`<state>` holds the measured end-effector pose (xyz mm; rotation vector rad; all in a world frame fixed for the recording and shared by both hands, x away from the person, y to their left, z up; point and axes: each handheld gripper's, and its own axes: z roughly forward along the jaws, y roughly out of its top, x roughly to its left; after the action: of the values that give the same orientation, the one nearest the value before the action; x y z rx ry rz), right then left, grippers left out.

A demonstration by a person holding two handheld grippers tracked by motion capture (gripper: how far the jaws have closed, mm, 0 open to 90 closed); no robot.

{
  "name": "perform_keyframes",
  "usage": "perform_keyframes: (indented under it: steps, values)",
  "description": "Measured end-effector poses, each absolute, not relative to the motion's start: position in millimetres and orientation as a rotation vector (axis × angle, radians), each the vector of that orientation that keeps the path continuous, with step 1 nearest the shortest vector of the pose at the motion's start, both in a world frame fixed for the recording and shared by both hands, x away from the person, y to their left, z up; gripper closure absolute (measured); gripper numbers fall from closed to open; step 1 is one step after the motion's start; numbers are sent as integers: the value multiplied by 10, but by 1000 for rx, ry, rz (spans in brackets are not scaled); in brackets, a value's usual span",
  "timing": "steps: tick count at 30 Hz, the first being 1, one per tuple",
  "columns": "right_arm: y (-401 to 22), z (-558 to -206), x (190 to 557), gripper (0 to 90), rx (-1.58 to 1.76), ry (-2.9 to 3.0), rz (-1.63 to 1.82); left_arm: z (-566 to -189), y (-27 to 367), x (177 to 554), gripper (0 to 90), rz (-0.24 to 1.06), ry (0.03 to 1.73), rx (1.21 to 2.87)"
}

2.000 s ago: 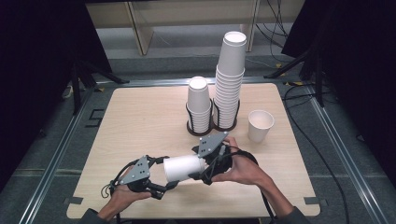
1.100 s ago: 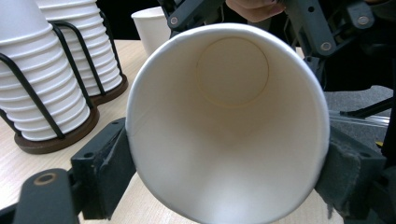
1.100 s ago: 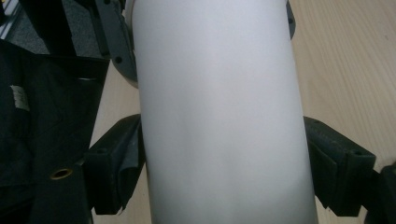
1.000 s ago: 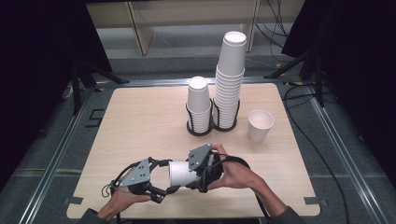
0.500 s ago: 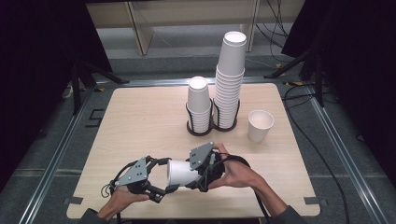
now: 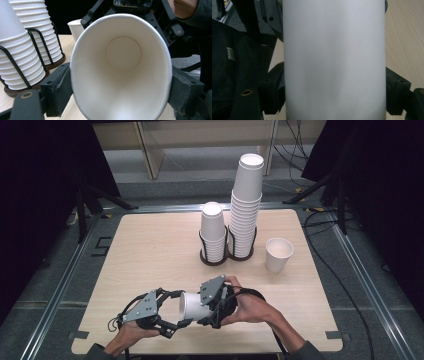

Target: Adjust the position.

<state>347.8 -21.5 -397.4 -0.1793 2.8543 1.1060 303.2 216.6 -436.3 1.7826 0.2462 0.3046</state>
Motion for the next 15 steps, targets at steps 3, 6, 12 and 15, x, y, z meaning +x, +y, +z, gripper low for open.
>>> perform_keyframes:
  steps: [3, 6, 12, 15]
  values:
    - [-224, -3971, 3487, 236, -188, 2853, 1109, -4372, 2154, 3039, 165, 299, 239, 1769]
    - [-222, -3980, 3482, 242, -211, 2854, 1099, -4367, 2163, 3024, 157, 310, 241, 1795]
    - [-254, -3945, 3507, 240, -198, 2836, 1149, -4379, 2172, 3020, 116, 302, 295, 1704]
    - [-294, -3923, 3513, 240, -166, 2839, 1168, -4378, 2191, 3028, 123, 300, 314, 1682]
